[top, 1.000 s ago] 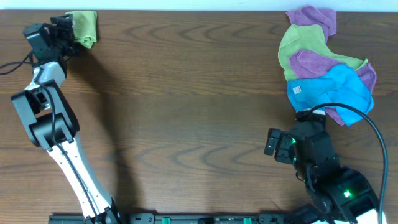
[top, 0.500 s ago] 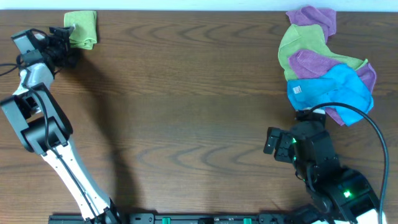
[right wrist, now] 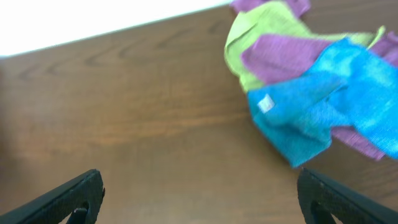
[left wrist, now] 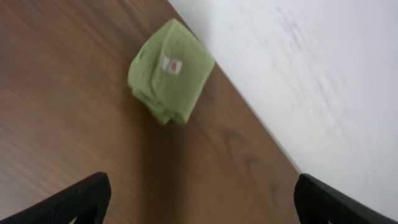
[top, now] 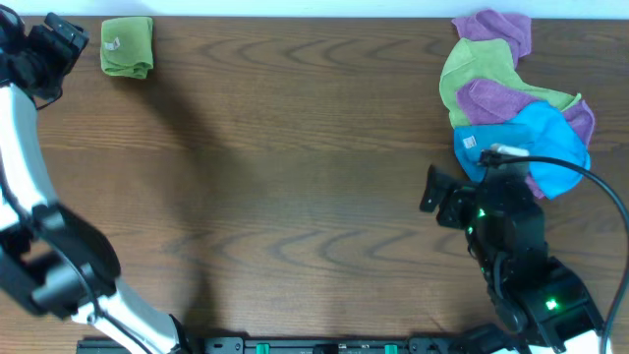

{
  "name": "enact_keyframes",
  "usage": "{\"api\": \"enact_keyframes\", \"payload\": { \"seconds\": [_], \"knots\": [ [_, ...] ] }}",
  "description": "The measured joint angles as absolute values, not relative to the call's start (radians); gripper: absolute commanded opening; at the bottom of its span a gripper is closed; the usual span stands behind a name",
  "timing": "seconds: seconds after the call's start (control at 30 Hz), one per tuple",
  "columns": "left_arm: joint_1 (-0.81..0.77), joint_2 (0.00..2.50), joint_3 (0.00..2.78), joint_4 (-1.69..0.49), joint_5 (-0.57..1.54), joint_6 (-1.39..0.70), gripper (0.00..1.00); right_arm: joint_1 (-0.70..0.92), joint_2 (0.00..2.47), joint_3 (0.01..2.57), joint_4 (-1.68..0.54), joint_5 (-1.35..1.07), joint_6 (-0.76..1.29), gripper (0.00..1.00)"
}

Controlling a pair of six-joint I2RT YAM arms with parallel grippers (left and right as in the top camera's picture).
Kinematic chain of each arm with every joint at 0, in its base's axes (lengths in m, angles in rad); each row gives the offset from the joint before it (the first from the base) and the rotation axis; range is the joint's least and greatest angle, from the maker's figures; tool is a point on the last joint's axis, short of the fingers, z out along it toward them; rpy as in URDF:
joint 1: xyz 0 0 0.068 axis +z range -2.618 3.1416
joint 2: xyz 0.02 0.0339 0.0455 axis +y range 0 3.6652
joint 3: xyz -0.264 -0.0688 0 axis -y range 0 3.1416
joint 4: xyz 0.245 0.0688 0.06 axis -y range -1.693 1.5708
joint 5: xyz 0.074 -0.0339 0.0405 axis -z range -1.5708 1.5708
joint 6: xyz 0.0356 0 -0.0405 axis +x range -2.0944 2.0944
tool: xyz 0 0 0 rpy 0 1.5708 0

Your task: Fold the cloth

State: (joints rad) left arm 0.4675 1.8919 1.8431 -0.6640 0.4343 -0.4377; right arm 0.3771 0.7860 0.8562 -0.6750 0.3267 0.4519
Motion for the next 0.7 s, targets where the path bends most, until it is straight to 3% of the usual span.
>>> {"api": "enact_keyframes", "payload": {
  "seconds": [0.2, 0.4, 0.7],
  "knots": [
    [0.392, 1.680, 1.845, -0.969, 0.293, -0.289, 0.95, 0.329, 0.786, 0.857, -0.593, 0.349, 0.442, 0.99],
    [0.310, 1.465, 1.837, -1.117, 0.203, -0.204, 0.96, 0.329, 0.739, 0.857, -0.628, 0.303, 0.403, 0.99],
    [0.123, 0.930, 1.357, -0.944, 0.070, -0.195, 0.96, 0.329, 0.549, 0.860, -0.871, 0.288, 0.402, 0.99]
  ]
}}
